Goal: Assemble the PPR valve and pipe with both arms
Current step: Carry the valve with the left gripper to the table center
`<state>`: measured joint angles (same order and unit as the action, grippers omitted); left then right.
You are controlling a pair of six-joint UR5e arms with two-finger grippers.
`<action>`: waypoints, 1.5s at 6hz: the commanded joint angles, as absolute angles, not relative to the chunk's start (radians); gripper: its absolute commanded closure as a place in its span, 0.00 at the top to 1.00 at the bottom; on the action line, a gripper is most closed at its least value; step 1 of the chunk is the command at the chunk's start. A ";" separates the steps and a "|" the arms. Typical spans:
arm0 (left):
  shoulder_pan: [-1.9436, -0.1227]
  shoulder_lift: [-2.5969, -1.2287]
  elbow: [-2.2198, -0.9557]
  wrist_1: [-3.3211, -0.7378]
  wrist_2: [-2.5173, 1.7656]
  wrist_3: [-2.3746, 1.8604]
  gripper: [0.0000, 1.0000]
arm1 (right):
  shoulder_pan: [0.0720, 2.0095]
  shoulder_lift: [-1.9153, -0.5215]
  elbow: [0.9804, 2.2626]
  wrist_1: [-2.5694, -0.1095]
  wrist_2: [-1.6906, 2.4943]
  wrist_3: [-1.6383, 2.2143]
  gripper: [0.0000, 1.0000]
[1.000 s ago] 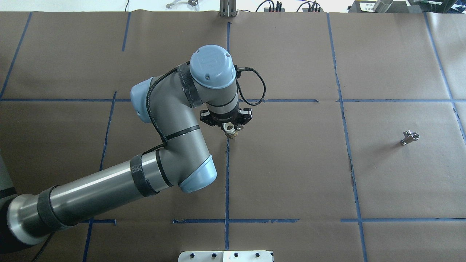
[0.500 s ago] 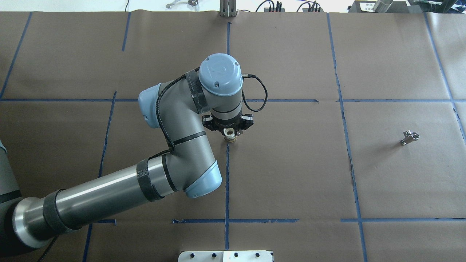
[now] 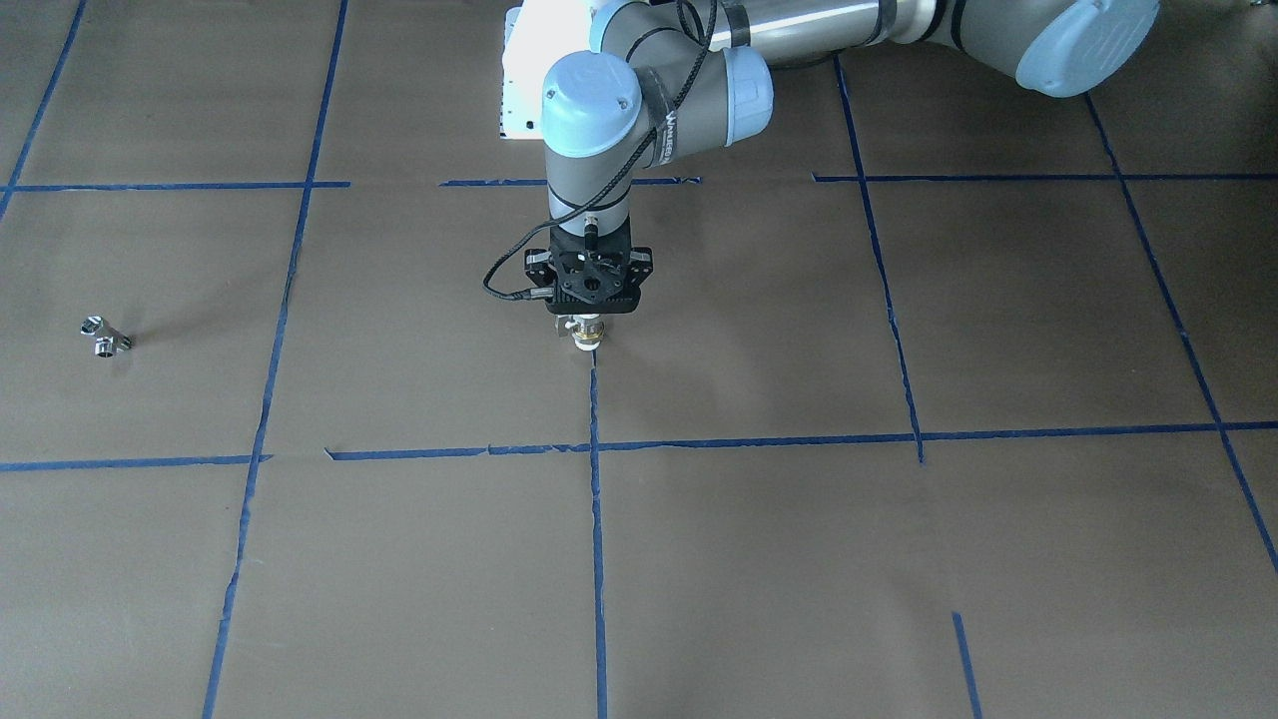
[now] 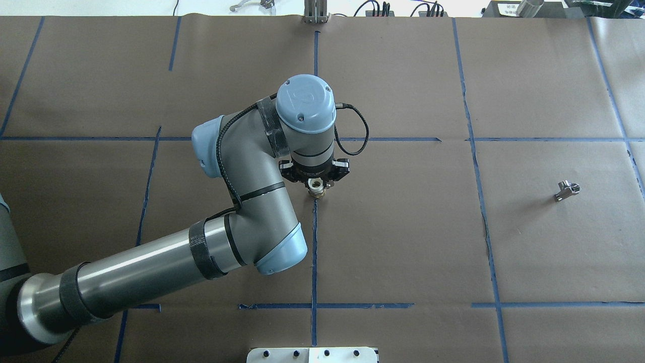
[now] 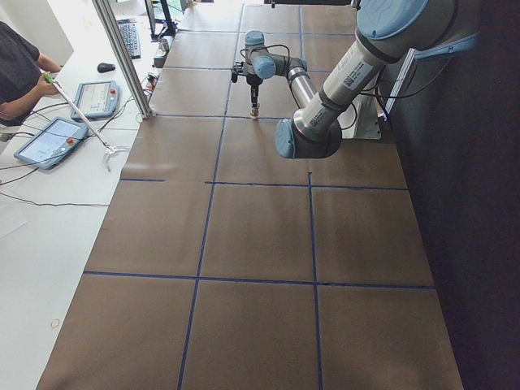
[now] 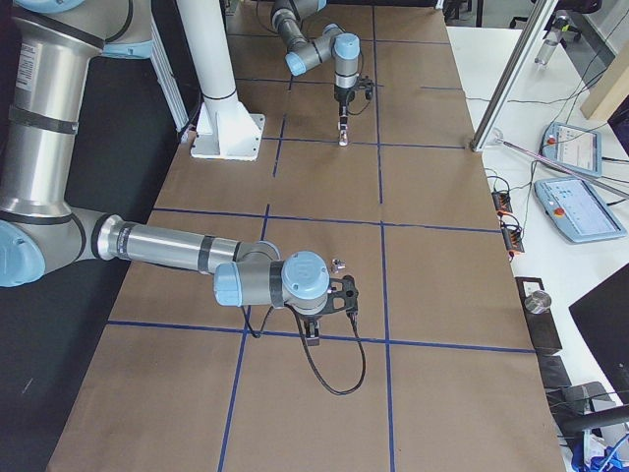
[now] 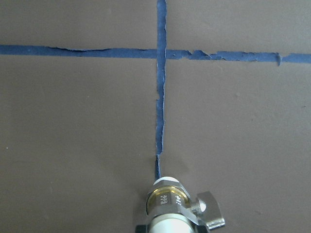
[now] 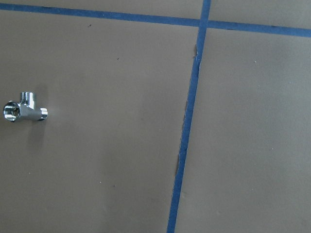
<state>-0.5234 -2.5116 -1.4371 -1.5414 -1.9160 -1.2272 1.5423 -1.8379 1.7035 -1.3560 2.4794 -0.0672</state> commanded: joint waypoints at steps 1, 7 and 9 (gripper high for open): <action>-0.523 -2.511 -1.437 -1.540 -1.916 -1.227 0.00 | 1.540 -1.839 1.704 -1.356 2.480 -0.066 1.00; -0.523 -2.507 -1.439 -1.542 -1.888 -1.227 0.93 | 1.537 -1.839 1.703 -1.356 2.480 -0.066 1.00; -0.525 -2.503 -1.469 -1.545 -1.891 -1.227 0.95 | 1.516 -1.839 1.703 -1.356 2.480 -0.061 1.00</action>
